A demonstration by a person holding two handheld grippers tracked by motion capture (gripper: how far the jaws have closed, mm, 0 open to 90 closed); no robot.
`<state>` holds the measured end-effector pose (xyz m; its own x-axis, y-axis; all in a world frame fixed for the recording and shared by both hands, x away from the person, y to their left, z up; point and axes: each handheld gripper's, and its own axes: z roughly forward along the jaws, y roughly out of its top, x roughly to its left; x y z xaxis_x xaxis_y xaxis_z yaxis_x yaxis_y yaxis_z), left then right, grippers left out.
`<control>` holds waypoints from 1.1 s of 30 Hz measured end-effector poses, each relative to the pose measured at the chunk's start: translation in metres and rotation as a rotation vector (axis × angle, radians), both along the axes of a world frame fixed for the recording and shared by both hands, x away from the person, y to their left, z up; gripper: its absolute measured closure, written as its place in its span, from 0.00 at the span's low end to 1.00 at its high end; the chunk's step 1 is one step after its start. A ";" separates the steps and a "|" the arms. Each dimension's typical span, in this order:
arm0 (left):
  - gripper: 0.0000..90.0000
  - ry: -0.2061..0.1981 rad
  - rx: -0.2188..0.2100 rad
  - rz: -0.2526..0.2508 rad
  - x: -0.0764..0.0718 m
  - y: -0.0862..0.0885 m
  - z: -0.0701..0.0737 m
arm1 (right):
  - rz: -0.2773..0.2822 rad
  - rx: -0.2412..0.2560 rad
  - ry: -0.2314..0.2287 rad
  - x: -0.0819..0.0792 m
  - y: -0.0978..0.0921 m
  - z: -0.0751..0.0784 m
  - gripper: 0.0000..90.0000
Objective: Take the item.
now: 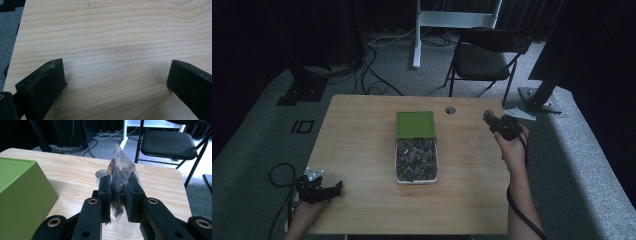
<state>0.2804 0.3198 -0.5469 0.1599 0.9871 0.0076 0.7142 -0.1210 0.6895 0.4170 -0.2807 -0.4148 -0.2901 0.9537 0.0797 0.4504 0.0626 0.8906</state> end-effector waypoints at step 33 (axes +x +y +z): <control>0.03 0.000 0.000 0.000 0.000 0.000 0.000 | -0.023 -0.024 0.100 0.023 0.003 -0.028 0.86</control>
